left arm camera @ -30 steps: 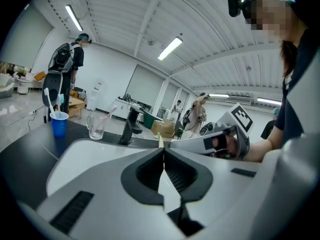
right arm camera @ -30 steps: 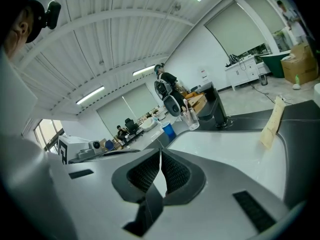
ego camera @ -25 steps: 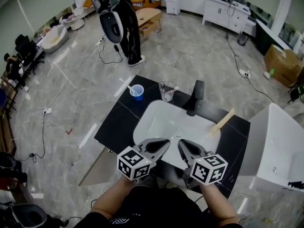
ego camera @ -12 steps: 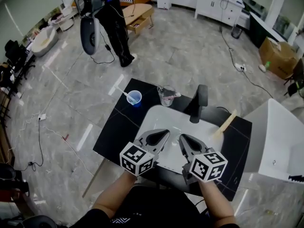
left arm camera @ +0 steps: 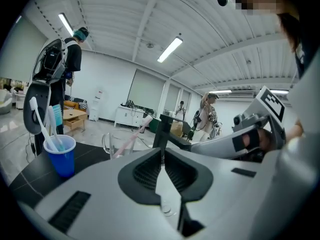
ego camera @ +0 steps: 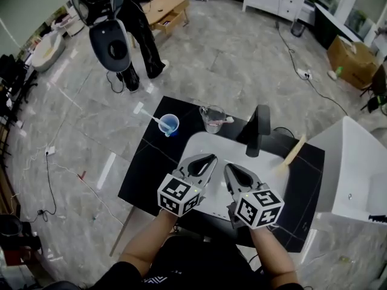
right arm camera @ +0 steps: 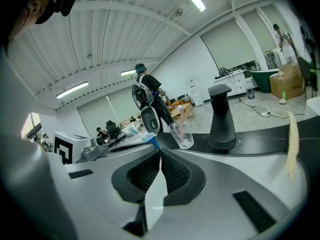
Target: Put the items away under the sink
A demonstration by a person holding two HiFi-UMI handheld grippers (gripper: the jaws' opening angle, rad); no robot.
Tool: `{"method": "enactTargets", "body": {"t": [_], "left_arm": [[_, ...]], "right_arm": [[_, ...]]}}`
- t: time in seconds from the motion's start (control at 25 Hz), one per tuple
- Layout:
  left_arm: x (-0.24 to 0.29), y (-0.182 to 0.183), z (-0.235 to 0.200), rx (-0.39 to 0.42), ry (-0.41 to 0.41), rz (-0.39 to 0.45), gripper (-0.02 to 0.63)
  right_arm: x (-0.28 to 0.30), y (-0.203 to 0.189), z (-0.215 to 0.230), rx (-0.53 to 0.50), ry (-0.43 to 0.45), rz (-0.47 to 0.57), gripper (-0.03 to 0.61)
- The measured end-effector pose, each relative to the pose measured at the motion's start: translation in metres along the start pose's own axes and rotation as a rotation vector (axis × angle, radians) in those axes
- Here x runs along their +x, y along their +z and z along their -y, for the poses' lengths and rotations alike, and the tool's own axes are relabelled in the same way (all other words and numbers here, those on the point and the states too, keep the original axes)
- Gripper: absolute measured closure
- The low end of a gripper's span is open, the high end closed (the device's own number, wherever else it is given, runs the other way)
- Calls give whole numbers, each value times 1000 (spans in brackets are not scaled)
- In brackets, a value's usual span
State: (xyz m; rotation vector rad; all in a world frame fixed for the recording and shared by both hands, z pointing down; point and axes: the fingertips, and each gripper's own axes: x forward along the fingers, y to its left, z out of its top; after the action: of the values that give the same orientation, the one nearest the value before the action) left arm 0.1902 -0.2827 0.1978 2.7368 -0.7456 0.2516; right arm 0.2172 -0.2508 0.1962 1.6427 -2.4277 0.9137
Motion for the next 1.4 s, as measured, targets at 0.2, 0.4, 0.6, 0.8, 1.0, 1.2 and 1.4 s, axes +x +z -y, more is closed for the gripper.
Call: {"method": "enactTargets", "body": {"t": [0.2, 0.4, 0.6, 0.8, 1.0, 1.2, 1.4], "left_arm": [[7, 4, -23, 20, 49, 59, 603], [19, -2, -40, 39, 71, 61, 603], [30, -12, -51, 28, 80, 43, 580], [44, -15, -63, 11, 88, 32, 440], [58, -15, -78, 27, 115, 39, 369], [72, -13, -95, 38, 160, 61, 271], [91, -16, -104, 37, 181, 55, 245]], "right_arm": [[12, -2, 8, 3, -43, 8, 541], [23, -8, 15, 10, -79, 9, 541], [30, -11, 21, 17, -104, 16, 541], [35, -14, 25, 42, -118, 15, 541], [39, -14, 27, 33, -120, 6, 541], [36, -19, 28, 60, -118, -12, 541], [33, -22, 35, 77, -131, -18, 541]]}}
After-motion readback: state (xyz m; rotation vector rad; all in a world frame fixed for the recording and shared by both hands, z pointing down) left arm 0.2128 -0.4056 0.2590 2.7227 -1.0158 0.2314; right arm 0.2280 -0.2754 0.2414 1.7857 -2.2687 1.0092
